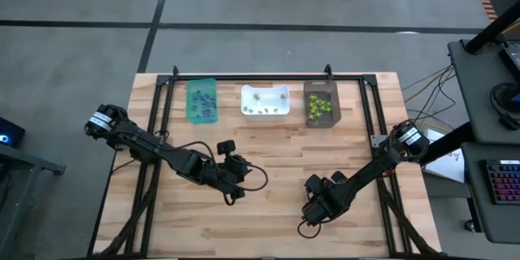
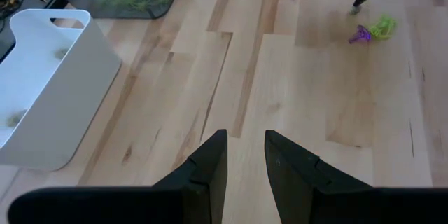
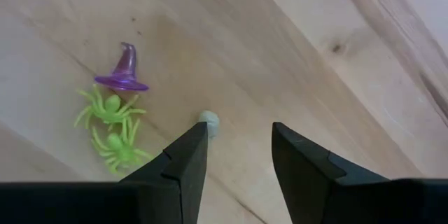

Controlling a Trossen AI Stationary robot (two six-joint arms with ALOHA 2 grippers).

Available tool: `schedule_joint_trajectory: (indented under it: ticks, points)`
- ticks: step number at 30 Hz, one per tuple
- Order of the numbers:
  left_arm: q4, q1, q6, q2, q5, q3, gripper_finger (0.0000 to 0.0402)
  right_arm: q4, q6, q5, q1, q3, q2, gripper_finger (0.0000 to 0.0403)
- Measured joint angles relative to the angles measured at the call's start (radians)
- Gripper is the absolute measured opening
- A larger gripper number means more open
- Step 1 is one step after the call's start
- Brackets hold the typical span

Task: Sort Halloween decoration
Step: Put the white skull toy into the white bin

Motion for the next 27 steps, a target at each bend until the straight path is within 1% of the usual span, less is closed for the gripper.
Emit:
schedule_joint_trajectory:
  ticks: [13, 19, 27]
  points:
    - [0.0, 0.0, 0.0, 0.0, -0.001, 0.0, 0.0079, 0.011, 0.026, -0.001, 0.0, 0.0, -0.046, 0.0148]
    - [0.0, 0.0, 0.0, 0.0, -0.001, 0.0, 0.0079, 0.074, 0.01, -0.007, 0.0, -0.005, -0.015, 0.0148]
    - [0.001, 0.0, 0.0, 0.0, -0.001, 0.0, 0.0079, 0.082, 0.008, -0.012, 0.0, -0.032, 0.003, 0.0147]
